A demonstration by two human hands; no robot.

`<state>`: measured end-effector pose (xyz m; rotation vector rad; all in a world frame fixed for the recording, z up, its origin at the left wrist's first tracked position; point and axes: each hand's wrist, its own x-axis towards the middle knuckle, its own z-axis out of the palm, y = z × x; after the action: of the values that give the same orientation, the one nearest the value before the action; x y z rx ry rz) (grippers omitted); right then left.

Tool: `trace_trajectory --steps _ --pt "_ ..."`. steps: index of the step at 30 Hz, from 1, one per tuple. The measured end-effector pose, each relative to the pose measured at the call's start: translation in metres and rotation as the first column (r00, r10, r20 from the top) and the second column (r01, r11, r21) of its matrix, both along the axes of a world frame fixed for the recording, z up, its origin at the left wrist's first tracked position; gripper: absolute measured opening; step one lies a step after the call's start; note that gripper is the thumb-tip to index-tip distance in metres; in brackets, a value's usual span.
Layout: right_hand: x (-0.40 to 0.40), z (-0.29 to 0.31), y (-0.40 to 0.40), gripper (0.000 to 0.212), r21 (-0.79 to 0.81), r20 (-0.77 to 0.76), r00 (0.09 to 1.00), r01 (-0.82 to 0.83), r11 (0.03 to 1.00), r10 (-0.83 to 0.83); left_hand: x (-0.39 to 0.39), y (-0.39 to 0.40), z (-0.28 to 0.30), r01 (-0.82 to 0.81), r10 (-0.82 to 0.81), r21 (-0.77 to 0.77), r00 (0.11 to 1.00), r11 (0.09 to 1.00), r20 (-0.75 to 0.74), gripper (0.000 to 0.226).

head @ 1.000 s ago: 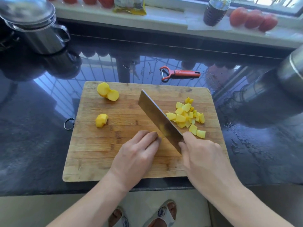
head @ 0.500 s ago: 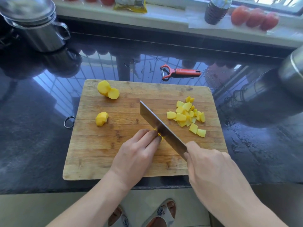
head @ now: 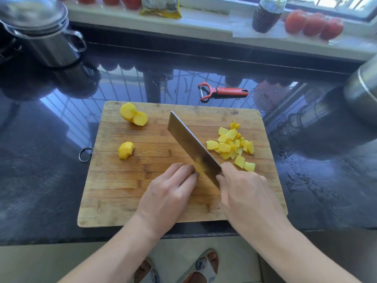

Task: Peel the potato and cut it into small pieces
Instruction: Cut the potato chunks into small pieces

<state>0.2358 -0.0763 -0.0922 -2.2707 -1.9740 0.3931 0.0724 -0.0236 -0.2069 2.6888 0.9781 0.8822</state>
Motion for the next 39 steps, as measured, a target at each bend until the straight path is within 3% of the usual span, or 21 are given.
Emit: trace_trajectory --steps 4,17,20,29,34,39 --pt "0.002 0.011 -0.022 0.027 0.025 0.032 0.999 0.017 1.0 -0.018 0.001 0.0 -0.002 -0.005 0.005 0.008 1.0 1.0 -0.002 0.016" --pt "-0.005 0.014 -0.032 0.037 -0.117 0.201 0.98 0.026 0.993 -0.002 0.0 0.0 -0.001 0.003 -0.003 0.008 1.0 1.0 -0.017 0.016" --pt "-0.011 0.009 -0.023 0.028 -0.133 0.155 0.988 0.005 0.991 0.016 0.001 0.0 0.0 0.003 -0.003 -0.007 1.0 1.0 -0.011 0.017" --pt "-0.004 -0.003 0.0 0.019 0.044 0.019 0.999 0.025 0.999 -0.025 0.0 -0.001 0.0 -0.013 0.013 -0.002 1.0 1.0 0.002 0.012" --pt "-0.005 0.012 -0.025 0.024 0.038 0.063 0.998 0.01 0.999 -0.012 0.0 0.0 -0.002 -0.011 0.011 0.014 1.0 1.0 -0.008 0.016" --pt "-0.004 0.013 -0.031 0.033 -0.074 0.146 0.989 0.019 0.997 -0.008 0.0 0.0 -0.002 -0.013 0.013 0.012 1.0 1.0 -0.018 0.015"
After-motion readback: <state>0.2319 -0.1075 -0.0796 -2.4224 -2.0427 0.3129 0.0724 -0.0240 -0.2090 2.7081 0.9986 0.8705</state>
